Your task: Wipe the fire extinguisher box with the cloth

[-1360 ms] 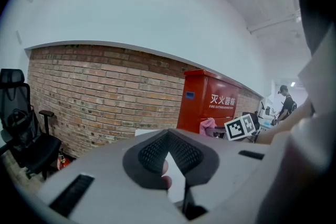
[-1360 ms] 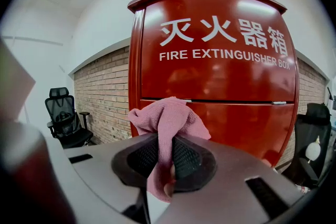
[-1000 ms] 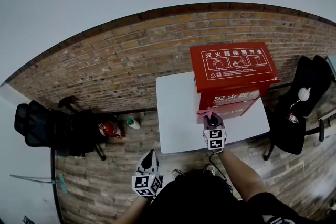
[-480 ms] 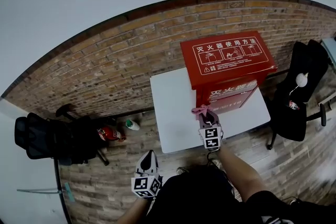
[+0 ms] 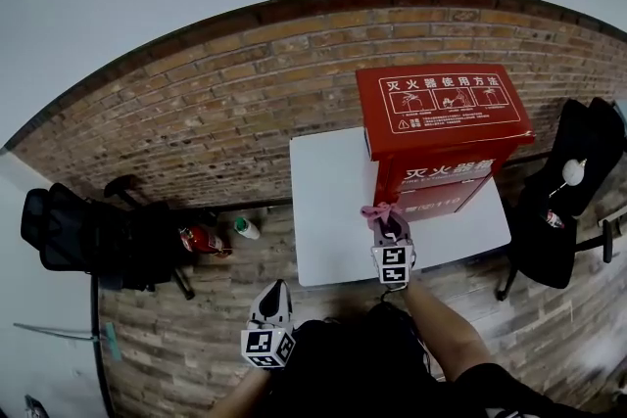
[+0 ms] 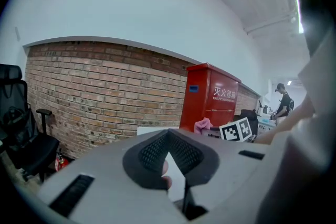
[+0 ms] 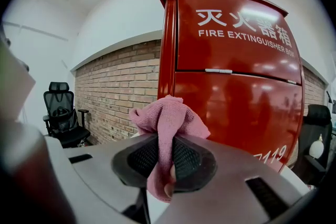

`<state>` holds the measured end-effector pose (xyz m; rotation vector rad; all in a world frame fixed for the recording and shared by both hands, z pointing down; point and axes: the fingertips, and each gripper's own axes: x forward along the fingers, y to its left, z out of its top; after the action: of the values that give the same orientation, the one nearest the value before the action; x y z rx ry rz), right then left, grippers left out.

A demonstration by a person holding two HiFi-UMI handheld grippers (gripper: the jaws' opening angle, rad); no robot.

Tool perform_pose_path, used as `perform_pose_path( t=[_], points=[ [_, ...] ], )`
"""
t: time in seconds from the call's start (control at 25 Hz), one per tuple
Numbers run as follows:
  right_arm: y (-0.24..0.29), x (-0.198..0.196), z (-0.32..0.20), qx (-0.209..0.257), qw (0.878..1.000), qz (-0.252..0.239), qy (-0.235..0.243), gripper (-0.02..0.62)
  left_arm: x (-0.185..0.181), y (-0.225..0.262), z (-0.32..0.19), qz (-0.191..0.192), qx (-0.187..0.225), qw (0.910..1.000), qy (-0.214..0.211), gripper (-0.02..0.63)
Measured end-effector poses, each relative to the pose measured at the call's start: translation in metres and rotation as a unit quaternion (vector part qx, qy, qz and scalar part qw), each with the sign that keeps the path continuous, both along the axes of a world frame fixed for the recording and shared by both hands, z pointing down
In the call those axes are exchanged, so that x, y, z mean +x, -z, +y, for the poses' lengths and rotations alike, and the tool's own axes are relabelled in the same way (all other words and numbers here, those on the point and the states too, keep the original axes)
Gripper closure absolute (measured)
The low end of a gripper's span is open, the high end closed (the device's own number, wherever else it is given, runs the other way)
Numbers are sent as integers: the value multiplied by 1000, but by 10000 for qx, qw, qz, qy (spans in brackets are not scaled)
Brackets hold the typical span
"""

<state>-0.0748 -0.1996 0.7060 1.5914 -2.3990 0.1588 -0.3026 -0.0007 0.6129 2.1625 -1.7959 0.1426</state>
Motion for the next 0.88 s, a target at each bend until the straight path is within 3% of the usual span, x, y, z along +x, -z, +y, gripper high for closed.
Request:
perform_pose_path(
  t=[0.24, 0.6, 0.88],
  points=[
    [-31, 3, 0, -297, 9994, 157, -46, 531, -11, 4, 9, -75, -30, 10000, 16, 589],
    [-34, 0, -3, -280, 9994, 181, -15, 531, -32, 6, 18, -190, -193, 9995, -156, 589],
    [-39, 3, -3, -248, 9979, 522, 278, 531, 5, 2, 11, 30, -16, 10000, 21, 589]
  ],
)
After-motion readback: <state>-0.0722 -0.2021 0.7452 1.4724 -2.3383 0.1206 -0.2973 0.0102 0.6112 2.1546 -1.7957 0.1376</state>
